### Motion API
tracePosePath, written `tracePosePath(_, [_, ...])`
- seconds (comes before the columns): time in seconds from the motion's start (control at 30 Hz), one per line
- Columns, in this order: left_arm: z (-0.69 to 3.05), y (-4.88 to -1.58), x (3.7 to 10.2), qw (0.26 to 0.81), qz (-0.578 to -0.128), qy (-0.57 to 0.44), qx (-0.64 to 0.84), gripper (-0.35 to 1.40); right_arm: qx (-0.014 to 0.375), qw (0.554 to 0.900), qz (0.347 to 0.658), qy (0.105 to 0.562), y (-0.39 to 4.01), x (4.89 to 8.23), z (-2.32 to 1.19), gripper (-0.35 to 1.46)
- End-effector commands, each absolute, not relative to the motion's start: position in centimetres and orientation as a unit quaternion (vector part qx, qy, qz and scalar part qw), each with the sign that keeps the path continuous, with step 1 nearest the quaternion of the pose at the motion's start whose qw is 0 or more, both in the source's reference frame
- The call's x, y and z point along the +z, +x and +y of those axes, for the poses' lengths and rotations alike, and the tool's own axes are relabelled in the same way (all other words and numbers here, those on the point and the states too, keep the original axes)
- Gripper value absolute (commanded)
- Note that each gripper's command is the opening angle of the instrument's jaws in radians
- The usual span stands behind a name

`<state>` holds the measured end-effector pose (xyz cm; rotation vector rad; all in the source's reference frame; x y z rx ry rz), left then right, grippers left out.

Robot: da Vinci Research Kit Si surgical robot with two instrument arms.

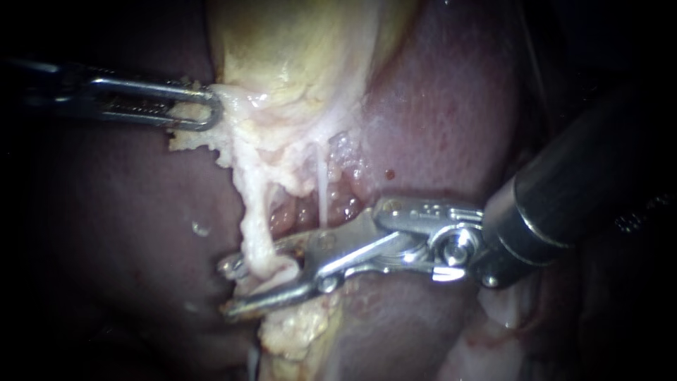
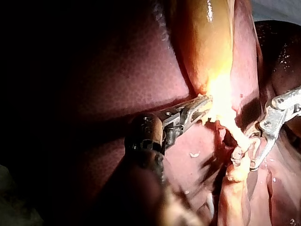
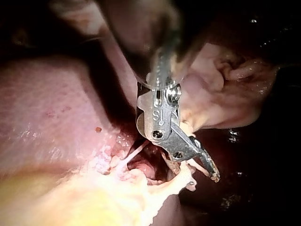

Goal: Clipping second clip left tube

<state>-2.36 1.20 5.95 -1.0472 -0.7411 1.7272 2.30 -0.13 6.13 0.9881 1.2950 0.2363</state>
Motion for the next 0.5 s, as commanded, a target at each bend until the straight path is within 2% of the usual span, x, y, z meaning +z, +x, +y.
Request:
tracePosePath(0.03, [1.21, -2.36, 5.95, 0.475, -0.303, -0.428, 0.706, -0.35, 0.105, 0.680, 0.577, 0.440, 2.30, 6.13, -0.13, 0.09])
tracePosePath(0.23, [1.21, -2.36, 5.95, 0.475, -0.303, -0.428, 0.706, -0.35, 0.106, 0.679, 0.576, 0.442, 2.28, 6.15, -0.12, -0.04])
tracePosePath(0.43, [1.21, -2.36, 5.95, 0.475, -0.303, -0.428, 0.706, -0.35, 0.113, 0.676, 0.569, 0.454, 2.26, 6.17, -0.11, -0.32])
tracePosePath(0.5, [1.21, -2.36, 5.95, 0.475, -0.303, -0.428, 0.706, -0.35, 0.113, 0.675, 0.568, 0.456, 2.25, 6.18, -0.11, -0.35])
